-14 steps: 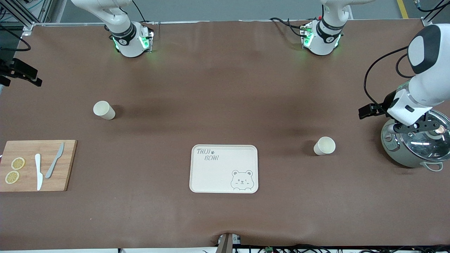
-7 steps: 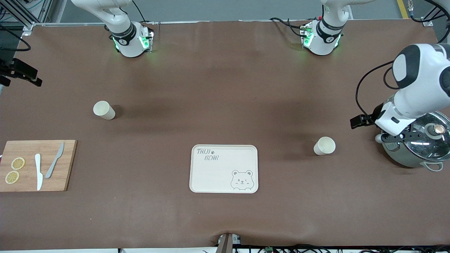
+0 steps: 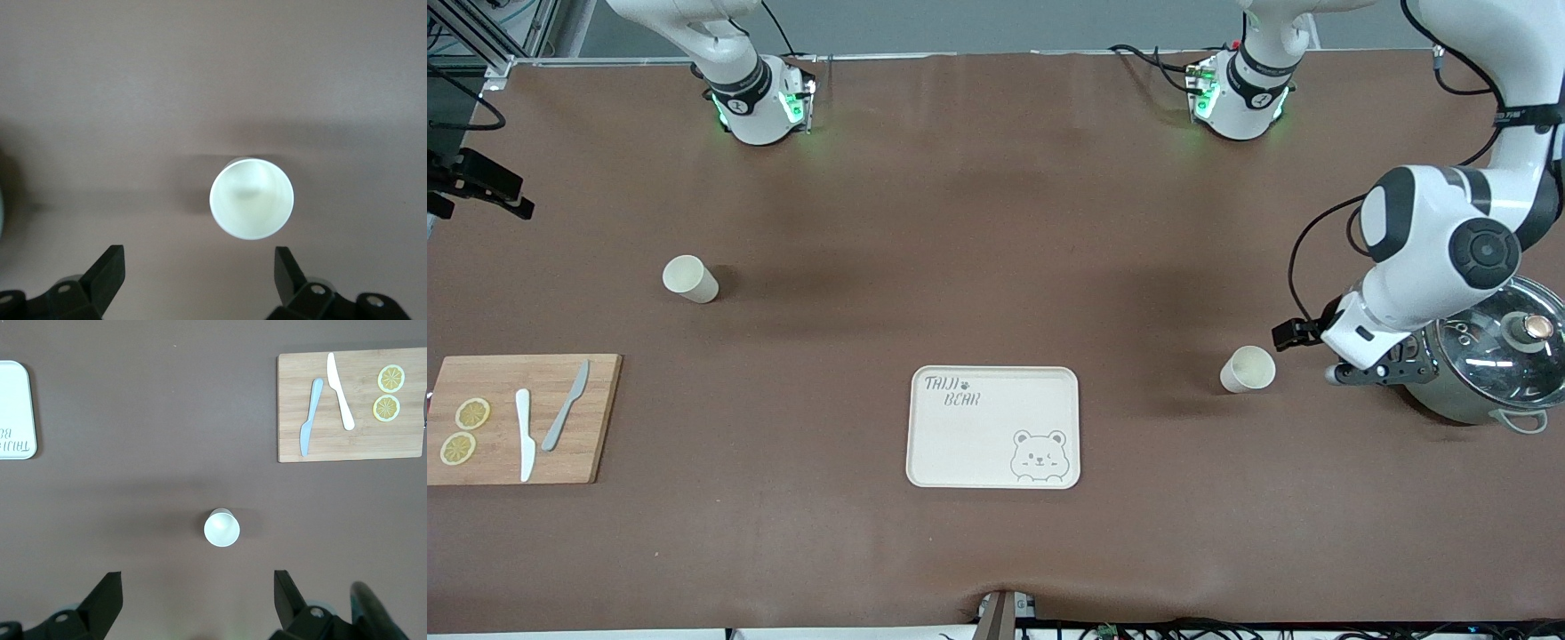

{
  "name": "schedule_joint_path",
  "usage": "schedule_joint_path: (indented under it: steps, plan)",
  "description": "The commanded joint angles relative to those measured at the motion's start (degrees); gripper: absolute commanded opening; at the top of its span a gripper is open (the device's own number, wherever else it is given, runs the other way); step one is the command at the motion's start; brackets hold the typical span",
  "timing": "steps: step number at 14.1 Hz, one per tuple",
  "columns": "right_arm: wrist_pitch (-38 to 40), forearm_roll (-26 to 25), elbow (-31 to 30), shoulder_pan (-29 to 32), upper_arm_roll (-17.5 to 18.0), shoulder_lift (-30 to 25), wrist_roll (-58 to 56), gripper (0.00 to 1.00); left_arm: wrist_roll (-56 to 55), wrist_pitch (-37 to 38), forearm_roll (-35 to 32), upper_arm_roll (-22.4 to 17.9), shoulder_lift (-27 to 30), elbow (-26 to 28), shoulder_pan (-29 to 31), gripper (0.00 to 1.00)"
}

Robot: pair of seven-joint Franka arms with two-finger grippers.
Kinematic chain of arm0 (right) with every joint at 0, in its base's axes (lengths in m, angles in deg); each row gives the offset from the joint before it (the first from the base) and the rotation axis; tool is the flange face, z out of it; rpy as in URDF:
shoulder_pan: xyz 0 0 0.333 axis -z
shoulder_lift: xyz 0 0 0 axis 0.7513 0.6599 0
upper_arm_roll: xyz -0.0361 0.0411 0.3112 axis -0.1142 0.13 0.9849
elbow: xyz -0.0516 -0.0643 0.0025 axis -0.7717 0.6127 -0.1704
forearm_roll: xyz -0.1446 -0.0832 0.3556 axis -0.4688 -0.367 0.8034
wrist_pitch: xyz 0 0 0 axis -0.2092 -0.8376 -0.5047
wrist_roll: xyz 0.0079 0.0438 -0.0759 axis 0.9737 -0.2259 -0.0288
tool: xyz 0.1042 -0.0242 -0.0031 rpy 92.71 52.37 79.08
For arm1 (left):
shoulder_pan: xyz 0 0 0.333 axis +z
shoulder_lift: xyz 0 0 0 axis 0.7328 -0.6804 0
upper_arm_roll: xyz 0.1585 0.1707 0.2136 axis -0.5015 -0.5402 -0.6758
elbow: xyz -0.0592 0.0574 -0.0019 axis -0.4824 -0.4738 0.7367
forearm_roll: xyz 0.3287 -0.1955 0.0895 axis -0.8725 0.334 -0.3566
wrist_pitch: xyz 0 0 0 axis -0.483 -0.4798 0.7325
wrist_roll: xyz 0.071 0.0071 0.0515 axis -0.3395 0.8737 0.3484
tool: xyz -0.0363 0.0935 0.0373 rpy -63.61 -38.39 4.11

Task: Place white IKEA cup upright on tray with both arms
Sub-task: 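Move the left gripper down over the white paper cup beside the pot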

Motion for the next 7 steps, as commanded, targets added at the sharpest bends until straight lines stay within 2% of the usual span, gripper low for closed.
schedule_joint_path:
  steps: [1,7]
  plan:
    - [0.56,-0.05,0.62,0.35,0.19,0.17,0.6,1.0,-0.29,-3.72,-0.76,0.04,-2.45,0.71,0.01,0.88]
    - [0.65,0.04,0.54,0.35,0.19,0.25,0.69,1.0,-0.29,-8.3,-0.76,0.04,-7.03,1.5,-0.07,0.54]
